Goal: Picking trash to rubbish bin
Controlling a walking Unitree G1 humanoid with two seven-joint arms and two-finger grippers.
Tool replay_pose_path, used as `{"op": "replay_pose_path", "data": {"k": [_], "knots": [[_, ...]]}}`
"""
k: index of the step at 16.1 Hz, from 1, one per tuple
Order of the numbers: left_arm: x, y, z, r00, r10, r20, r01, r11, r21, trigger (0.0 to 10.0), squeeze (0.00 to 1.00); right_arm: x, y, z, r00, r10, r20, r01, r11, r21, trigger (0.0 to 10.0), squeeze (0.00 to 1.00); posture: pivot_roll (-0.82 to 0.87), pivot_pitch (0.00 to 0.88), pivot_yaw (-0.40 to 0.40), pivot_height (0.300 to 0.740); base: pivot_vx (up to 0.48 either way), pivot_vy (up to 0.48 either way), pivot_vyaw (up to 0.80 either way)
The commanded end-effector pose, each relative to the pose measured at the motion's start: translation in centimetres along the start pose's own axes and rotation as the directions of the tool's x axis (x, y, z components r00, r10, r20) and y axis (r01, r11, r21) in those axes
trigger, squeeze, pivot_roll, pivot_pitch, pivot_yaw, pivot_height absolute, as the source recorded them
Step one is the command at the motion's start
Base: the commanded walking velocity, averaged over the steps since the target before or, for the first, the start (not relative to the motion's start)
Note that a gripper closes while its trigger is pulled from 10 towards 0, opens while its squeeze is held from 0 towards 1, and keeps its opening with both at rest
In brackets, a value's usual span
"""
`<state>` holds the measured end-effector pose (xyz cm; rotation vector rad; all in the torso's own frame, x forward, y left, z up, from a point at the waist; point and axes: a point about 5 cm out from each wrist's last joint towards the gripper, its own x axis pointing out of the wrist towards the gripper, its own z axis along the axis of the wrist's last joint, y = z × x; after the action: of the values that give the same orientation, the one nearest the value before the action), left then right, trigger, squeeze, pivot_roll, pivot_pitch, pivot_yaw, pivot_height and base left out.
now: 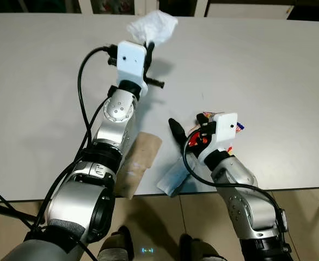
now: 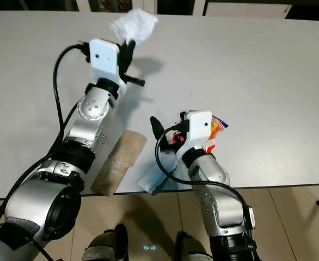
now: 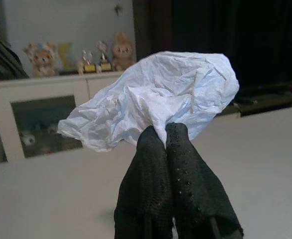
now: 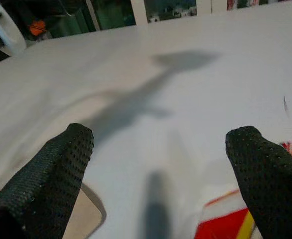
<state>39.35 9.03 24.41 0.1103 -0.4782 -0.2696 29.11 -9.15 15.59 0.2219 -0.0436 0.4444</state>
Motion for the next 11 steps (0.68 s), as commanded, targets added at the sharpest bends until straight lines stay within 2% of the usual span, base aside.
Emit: {"op": "replay_pose_path", "data": {"k": [1, 6, 7, 8, 9, 11], "knots": [[-0.4, 0.0, -0.2, 1.0, 0.013, 0.008, -0.013, 1.0, 0.005, 10.0, 0.0, 0.1, -0.3, 0.2, 1.0, -0.006, 0.018, 0.006, 1.0, -0.005, 10.0, 0.0, -0.1, 0.11, -0.016, 0.74, 0.0, 0.0, 0.0], [-3.5, 1.0, -2.1, 0.996, 0.086, -0.028, -0.086, 0.996, 0.0, 10.0, 0.0, 1.4, -1.0, 1.7, 0.996, -0.012, 0.091, 0.015, 0.999, -0.028, 10.0, 0.0, -0.07, 0.059, -0.018, 0.74, 0.0, 0.0, 0.0], [-5.0, 1.3, -3.2, 0.991, 0.119, -0.068, -0.119, 0.993, 0.008, 10.0, 0.0, 1.8, -1.2, 1.7, 0.996, -0.01, 0.094, 0.013, 0.999, -0.035, 10.0, 0.0, -0.06, 0.041, -0.025, 0.74, 0.0, 0.0, 0.0], [-5.6, 1.4, -3.5, 0.988, 0.129, -0.082, -0.129, 0.992, 0.012, 10.0, 0.0, 1.9, -1.3, 1.7, 0.995, -0.009, 0.095, 0.013, 0.999, -0.037, 10.0, 0.0, -0.05, 0.034, -0.027, 0.74, 0.0, 0.0, 0.0], [-6.9, 1.5, -4.2, 0.98, 0.155, -0.121, -0.154, 0.988, 0.02, 10.0, 0.0, 2.0, -1.4, 1.7, 0.995, -0.009, 0.098, 0.013, 0.999, -0.041, 10.0, 0.0, -0.05, 0.024, -0.035, 0.74, 0.0, 0.0, 0.0], [-8.0, 1.3, -4.8, 0.974, 0.169, -0.15, -0.169, 0.986, 0.018, 10.0, 0.0, 2.1, -1.5, 1.7, 0.995, -0.011, 0.1, 0.016, 0.999, -0.042, 10.0, 0.0, -0.04, 0.019, -0.044, 0.74, 0.0, 0.0, 0.0]]}}
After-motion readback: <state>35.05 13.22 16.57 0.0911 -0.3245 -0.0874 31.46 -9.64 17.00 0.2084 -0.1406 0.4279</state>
